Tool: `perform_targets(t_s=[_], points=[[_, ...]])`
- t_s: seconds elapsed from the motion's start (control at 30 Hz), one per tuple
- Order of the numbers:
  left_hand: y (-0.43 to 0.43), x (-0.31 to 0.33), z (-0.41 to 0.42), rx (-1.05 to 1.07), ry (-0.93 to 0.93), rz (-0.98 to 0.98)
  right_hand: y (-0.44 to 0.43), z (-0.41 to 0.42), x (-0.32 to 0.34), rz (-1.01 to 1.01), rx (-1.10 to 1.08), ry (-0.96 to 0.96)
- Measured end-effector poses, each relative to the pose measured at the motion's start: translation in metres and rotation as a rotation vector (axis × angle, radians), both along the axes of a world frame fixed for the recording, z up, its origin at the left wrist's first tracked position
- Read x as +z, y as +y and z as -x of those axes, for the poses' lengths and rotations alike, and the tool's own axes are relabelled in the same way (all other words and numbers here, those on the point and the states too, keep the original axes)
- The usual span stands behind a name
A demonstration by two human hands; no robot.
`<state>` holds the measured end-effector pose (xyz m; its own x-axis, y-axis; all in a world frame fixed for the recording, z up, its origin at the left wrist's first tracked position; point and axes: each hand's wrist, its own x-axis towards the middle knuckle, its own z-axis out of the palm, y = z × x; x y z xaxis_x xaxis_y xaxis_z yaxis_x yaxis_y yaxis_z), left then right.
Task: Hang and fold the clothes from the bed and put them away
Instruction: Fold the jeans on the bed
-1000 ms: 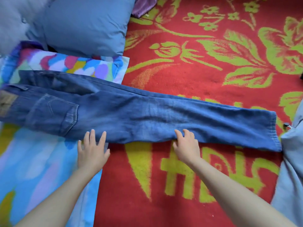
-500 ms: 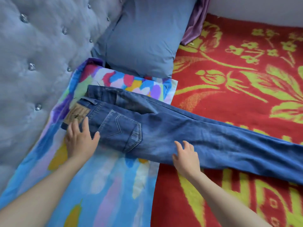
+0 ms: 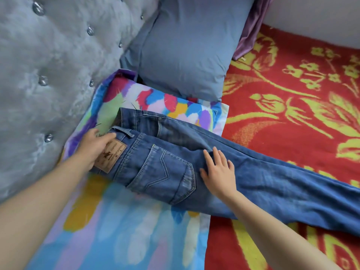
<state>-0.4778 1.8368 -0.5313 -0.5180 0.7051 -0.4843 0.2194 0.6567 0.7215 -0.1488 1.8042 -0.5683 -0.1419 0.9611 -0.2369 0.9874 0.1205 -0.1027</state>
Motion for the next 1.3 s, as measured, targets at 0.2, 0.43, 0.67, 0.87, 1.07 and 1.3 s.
perform_targets(t_s=[0.2,0.43,0.67,0.87,1.07,1.3], points=[[0.01,0.02,0.017,-0.367,-0.171,-0.008,0.017,-0.004,-0.01,0.022,0.028,-0.215],[0.05,0.048,0.007,-0.166,0.292,-0.589,0.073,-0.007,0.026,-0.491,-0.021,-0.015],[0.068,0.018,-0.011,0.061,0.529,-0.053,0.098,0.017,0.018,-0.171,-0.261,0.037],[-0.008,-0.015,-0.088,-0.704,0.998,-0.369,0.015,0.013,-0.027,-0.061,-0.372,0.21],[-0.002,-0.076,-0.088,-0.834,0.827,0.233,0.025,0.002,-0.051,0.34,-0.302,0.298],[0.014,-0.068,-0.085,-0.916,0.766,0.386,-0.028,-0.067,-0.051,0.185,-0.259,0.078]])
